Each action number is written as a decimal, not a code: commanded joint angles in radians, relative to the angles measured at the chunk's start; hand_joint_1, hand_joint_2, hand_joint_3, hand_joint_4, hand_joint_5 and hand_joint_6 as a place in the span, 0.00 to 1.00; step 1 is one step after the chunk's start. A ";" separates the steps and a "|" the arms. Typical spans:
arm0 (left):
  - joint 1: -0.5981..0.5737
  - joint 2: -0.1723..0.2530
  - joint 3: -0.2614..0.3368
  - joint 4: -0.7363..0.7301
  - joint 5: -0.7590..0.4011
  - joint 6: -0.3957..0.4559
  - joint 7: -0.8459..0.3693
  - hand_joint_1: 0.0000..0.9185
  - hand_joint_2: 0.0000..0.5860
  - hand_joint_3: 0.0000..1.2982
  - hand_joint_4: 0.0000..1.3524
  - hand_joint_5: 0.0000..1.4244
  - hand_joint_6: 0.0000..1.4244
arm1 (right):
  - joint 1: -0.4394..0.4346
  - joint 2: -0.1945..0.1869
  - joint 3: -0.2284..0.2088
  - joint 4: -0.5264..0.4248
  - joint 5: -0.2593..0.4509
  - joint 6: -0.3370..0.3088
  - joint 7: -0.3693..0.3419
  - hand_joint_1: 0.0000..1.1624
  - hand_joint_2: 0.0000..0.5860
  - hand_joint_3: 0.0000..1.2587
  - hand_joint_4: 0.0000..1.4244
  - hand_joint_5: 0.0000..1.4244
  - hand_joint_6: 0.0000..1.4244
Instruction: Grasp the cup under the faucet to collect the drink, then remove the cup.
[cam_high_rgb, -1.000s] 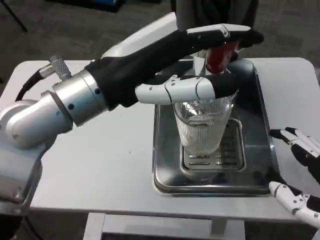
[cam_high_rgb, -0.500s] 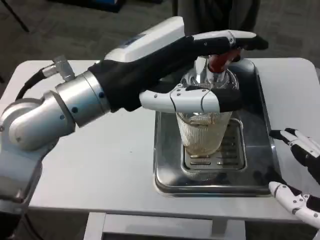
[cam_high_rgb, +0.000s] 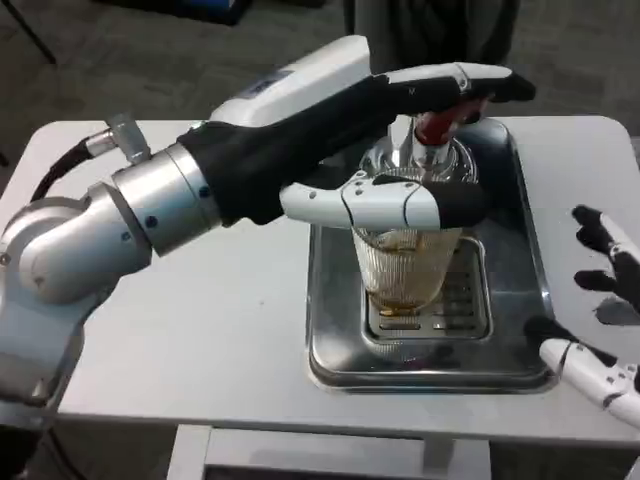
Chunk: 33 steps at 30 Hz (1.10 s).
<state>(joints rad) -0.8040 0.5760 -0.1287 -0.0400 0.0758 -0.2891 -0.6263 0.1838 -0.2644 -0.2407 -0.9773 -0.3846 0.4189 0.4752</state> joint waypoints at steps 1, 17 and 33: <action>0.049 0.031 -0.025 0.019 0.039 0.020 -0.040 0.00 0.15 0.16 0.09 0.16 0.13 | 0.023 0.019 -0.017 0.020 0.070 -0.060 -0.051 0.46 0.52 0.00 0.03 0.13 0.18; 0.055 0.042 -0.013 0.025 0.033 0.013 -0.040 0.00 0.15 0.16 0.09 0.16 0.13 | -0.021 0.007 0.113 0.164 0.046 -0.204 -0.199 0.55 0.44 0.00 0.02 0.09 0.16; 0.064 0.049 -0.007 0.014 0.032 0.014 -0.042 0.00 0.15 0.16 0.09 0.17 0.13 | -0.133 0.024 0.206 0.261 0.002 -0.185 -0.280 0.54 0.44 0.00 0.01 0.07 0.14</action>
<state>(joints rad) -0.7913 0.5881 -0.1152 -0.0407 0.0736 -0.2945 -0.6248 0.0558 -0.2476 -0.0479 -0.7246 -0.3712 0.2291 0.2094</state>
